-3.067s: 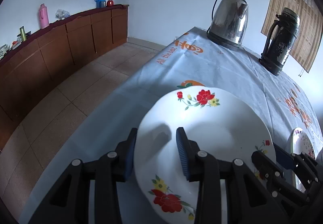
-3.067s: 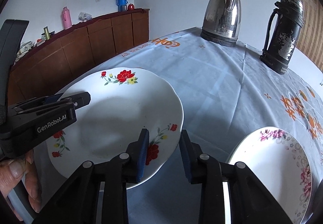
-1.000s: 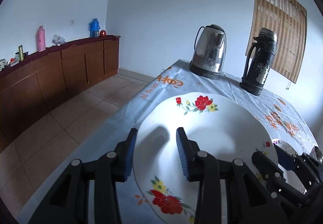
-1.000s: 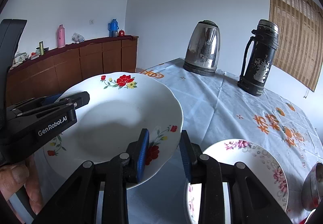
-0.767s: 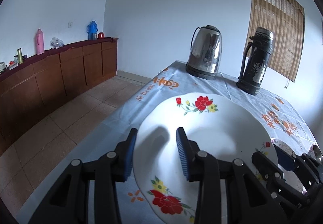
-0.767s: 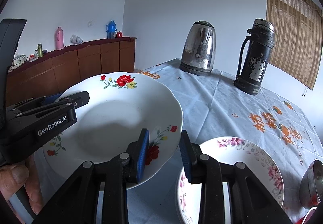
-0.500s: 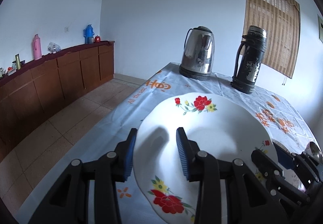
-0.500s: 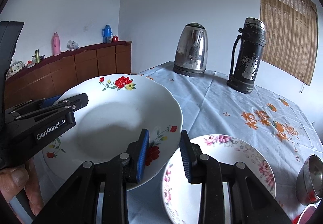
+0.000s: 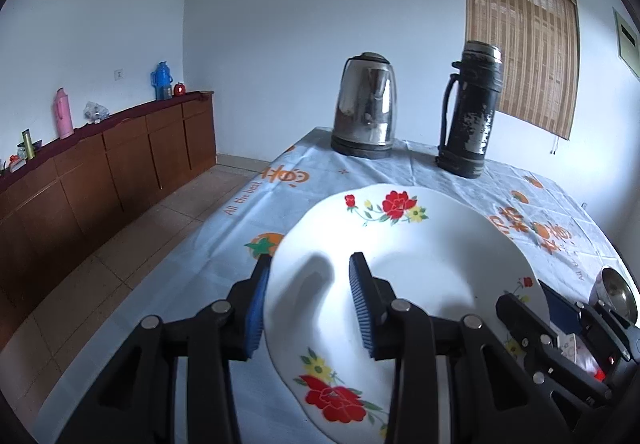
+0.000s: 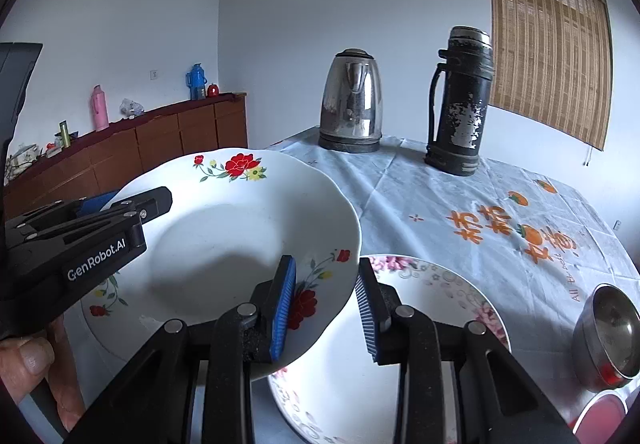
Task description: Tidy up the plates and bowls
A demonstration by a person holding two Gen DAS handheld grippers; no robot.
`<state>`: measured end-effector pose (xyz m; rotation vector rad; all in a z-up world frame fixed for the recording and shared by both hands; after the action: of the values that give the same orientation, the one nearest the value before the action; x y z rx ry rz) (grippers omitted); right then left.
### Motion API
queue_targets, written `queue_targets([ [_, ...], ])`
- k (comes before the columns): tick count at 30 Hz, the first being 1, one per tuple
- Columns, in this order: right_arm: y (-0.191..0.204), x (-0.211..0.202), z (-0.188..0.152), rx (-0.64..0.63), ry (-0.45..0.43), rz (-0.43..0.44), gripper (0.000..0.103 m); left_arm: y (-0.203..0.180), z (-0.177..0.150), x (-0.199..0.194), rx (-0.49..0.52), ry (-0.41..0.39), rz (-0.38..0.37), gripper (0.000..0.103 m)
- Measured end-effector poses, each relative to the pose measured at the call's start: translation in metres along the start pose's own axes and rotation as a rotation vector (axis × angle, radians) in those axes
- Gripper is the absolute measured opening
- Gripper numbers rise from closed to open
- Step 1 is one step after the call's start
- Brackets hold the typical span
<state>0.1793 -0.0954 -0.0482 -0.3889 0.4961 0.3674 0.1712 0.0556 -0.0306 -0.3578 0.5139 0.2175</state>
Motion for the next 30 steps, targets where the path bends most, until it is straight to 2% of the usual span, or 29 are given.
queue_targets([
  [30,-0.071,-0.024,-0.040,0.126,0.020,-0.080,0.033,-0.079,-0.028,-0.006,0.122,0.031,-0.054,0.036],
])
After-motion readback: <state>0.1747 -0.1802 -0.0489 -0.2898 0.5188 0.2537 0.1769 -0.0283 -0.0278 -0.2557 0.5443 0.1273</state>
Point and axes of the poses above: each gripper's, at about its wrist camera, not at the fingertips, and x roughly the way its jaws point, y to its left, z to its top, the point moved 1 cm from there along x, roughly the way its jaws point, and after that the axes turned 15 degrees about -x, right-handed, at the moved point
